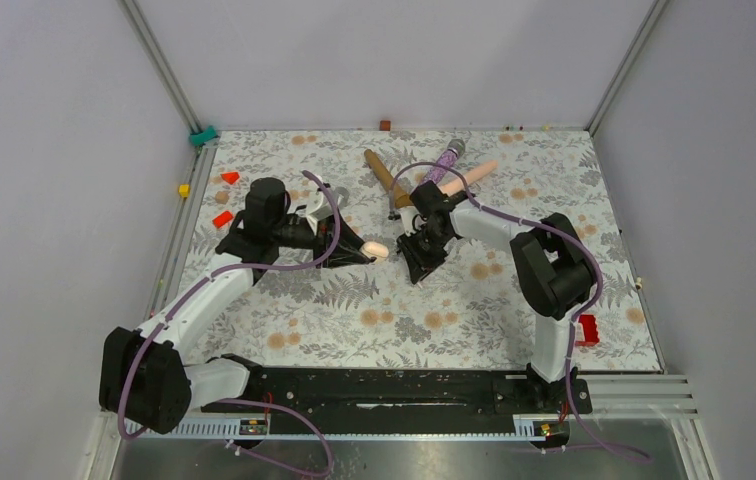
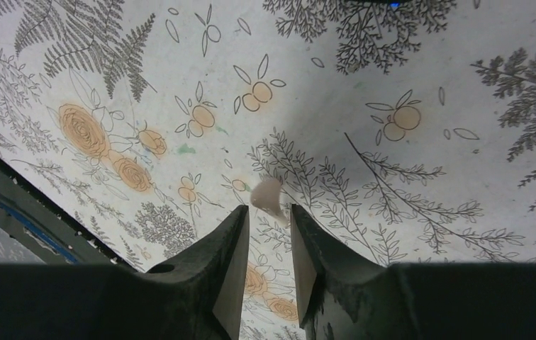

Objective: Insert the wireless bluetooth earbuds into the charging case
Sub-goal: Place the earbud at the center of the board.

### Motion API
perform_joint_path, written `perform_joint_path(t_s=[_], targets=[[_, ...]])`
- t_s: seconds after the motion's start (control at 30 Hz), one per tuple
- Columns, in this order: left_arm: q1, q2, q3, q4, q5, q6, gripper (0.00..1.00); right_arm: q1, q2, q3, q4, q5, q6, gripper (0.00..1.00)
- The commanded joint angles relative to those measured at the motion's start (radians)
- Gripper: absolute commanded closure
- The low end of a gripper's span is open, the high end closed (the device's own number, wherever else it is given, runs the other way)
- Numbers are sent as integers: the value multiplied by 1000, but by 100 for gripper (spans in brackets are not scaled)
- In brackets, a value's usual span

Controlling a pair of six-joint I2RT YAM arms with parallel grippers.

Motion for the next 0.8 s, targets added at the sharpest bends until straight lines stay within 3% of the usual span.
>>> perform_joint_path(t_s=[0.0,0.23,0.47,0.6,0.73,0.77], targets=[[-11,5,36,51,1,3,100,-4,-10,52,-31,54,-2,62],[-25,19,47,25,-7,21,100,-6,-112,83,-73,125,-63,52],[-40,32,48,25,-11,20,100,-18,-343,106,-57,118,-165,44],[-53,44,50,25,-10,19,100,-21,-502,51,25,-21,-227,28],[-67,59,53,21,-7,20,100,-21,-660,-56,154,-205,-263,2],[-73,64,55,14,-5,25,100,-21,-691,-104,199,-240,-264,1]])
